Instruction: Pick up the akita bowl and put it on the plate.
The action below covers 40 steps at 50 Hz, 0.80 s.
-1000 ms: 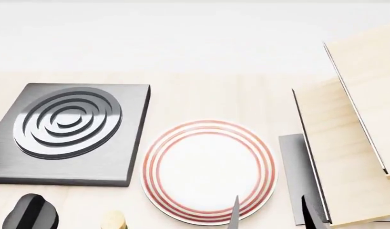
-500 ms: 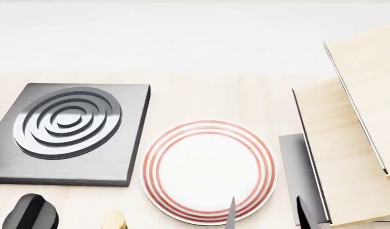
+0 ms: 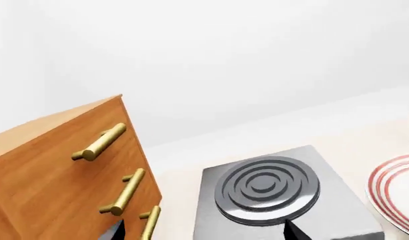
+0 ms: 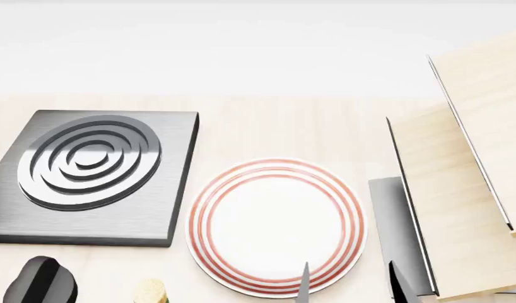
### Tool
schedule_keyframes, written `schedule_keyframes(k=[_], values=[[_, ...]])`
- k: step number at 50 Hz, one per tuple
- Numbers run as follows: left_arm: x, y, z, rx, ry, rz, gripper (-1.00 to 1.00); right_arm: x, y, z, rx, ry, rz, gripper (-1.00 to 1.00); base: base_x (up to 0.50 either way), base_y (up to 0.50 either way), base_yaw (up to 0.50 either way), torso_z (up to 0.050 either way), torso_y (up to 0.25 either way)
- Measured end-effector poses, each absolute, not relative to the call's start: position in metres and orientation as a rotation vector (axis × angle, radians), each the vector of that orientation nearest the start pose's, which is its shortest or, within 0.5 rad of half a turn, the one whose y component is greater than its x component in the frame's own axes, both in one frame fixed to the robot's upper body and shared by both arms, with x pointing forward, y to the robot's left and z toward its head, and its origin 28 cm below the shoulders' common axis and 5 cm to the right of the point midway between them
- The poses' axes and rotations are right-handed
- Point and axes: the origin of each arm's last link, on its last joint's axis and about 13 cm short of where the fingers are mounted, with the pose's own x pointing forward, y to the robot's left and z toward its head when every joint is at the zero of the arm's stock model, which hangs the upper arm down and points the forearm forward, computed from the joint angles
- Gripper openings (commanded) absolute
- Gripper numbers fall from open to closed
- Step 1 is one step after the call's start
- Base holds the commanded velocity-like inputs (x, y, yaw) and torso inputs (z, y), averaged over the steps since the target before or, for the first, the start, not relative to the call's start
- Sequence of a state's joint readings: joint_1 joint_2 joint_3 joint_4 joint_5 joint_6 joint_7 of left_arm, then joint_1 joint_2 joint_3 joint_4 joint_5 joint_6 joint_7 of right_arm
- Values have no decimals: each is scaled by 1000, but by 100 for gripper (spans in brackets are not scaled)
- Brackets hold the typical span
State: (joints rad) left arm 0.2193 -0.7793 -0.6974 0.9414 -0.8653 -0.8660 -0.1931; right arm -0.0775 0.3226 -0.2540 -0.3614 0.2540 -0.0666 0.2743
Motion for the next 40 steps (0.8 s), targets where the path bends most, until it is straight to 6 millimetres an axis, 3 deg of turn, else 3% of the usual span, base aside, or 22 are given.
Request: schedule_keyframes(k=[40], values=[[120,342,208,-58,-1,-70,100,188,-100,66,35,-240,77,100,0,0,0,0,0]])
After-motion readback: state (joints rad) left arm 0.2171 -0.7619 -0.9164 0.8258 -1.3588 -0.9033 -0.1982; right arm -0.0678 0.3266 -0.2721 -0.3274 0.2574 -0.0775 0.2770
